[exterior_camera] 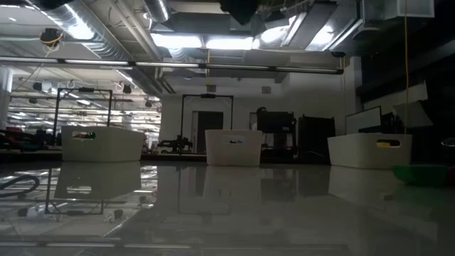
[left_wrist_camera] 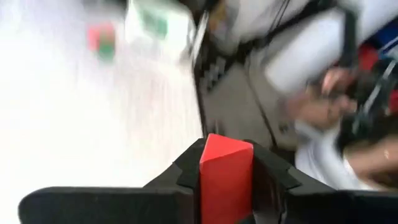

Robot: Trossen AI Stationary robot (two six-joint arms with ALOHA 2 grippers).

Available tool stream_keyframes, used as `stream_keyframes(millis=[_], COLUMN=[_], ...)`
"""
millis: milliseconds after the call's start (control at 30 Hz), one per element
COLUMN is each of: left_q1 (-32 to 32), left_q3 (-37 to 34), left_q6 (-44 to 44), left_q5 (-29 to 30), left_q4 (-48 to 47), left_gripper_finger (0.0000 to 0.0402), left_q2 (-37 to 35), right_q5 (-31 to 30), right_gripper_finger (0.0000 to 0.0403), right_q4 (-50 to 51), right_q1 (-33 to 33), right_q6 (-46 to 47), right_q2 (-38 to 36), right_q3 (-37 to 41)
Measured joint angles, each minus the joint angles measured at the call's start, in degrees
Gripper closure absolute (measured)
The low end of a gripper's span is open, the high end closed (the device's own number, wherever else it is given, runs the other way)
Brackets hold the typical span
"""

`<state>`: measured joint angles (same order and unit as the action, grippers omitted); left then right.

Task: Sort blocks
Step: Put the red block into the bottom left white bin, then put the green block into the bottom right white bin

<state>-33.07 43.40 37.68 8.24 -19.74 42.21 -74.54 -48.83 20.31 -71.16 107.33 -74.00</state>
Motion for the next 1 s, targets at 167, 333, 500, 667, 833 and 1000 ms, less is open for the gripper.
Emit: stream_keyframes(millis=[167, 333, 500, 667, 833, 1000], left_q1=[-5.85, -11.58, -15.21, -16.43, -16.43, -15.98], left_q3=[-0.02, -0.02, -0.02, -0.02, -0.02, -0.02], left_q6=[16.07, 26.46, 32.49, 37.13, 40.29, 37.09], left_q5=[-3.45, -4.84, -5.25, -8.23, -11.41, -11.47], left_q4=[-10.02, -15.09, -17.26, -19.07, -18.7, -18.52], left_gripper_finger=[0.0328, 0.0315, 0.0298, 0.0279, 0.0255, 0.0246], left_q2=[3.51, 8.71, 14.17, 18.73, 21.59, 22.17], right_q5=[-3.89, -4.53, -4.41, -5.49, 1.1, 31.46], right_gripper_finger=[0.0132, 0.0132, 0.0132, 0.0132, 0.0132, 0.0132], right_q4=[9.18, 12.98, 20.18, 34.19, 60.58, 94.58], right_q1=[-0.05, -0.02, -0.04, -0.08, -0.11, -1.82], right_q6=[4.49, 5.29, 5.56, 12.74, 39.17, 78.17], right_q2=[-2.19, -3.06, -5.62, -11.57, -21.22, -30.71], right_q3=[0.59, 0.59, 0.59, 0.61, 0.57, 0.57])
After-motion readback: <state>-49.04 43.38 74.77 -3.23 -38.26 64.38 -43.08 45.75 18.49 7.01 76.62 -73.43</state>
